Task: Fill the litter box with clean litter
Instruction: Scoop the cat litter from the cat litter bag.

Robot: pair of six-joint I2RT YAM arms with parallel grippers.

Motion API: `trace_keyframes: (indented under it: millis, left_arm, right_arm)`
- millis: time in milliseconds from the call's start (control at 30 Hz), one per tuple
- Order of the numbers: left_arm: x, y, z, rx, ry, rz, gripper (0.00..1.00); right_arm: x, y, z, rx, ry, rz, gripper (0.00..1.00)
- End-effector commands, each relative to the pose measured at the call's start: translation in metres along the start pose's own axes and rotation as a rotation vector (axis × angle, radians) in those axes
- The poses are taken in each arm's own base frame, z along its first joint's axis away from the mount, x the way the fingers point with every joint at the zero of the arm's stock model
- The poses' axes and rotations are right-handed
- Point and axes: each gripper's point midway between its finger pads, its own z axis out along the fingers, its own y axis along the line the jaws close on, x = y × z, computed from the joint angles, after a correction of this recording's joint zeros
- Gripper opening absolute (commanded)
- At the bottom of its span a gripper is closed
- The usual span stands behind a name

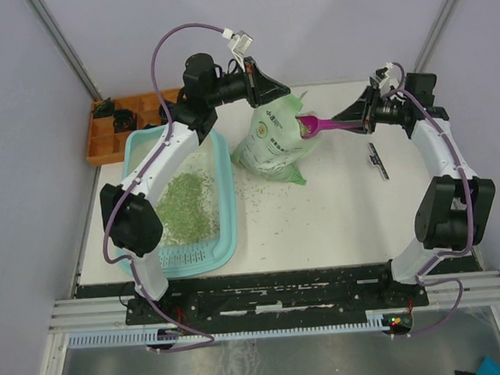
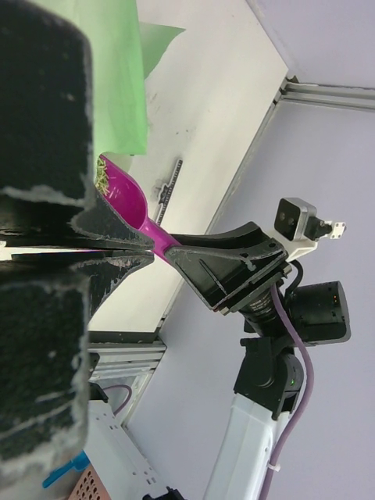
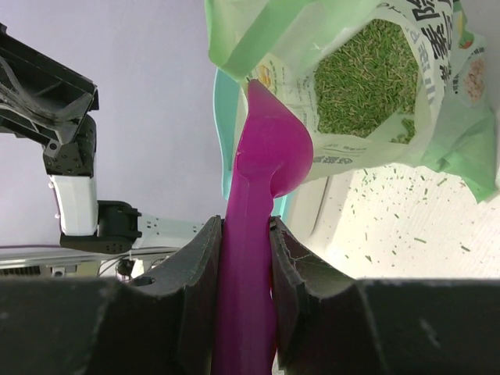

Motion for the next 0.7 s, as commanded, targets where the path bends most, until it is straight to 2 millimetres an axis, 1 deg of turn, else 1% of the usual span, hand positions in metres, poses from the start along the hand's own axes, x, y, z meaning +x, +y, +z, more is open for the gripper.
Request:
trace_keyframes:
  millis: [0, 200, 433, 567, 667]
  left_arm:
    - [-0.017, -0.019, -0.009, 0.019, -0.028, 0.080, 0.03]
    - [-0.016, -0.020, -0.010, 0.020, -0.025, 0.078, 0.03]
    - [-0.015, -0.023, -0.012, 0.022, -0.022, 0.086, 0.03]
    - [-0.013, -0.023, -0.013, 0.024, -0.017, 0.083, 0.03]
    - [-0.011, -0.023, -0.014, 0.024, -0.014, 0.082, 0.03]
  right_arm:
    - [0.008, 0.016, -0.015, -0.035, 0.017, -0.088, 0.02]
    - [0.007, 0.002, -0.021, -0.004, 0.007, -0.091, 0.02]
    - [-0.001, -0.013, -0.031, 0.037, -0.024, -0.082, 0.02]
    - [-0.006, -0.017, -0.038, 0.046, -0.045, -0.070, 0.02]
    - [-0.009, -0.016, -0.044, 0.044, -0.057, -0.066, 0.02]
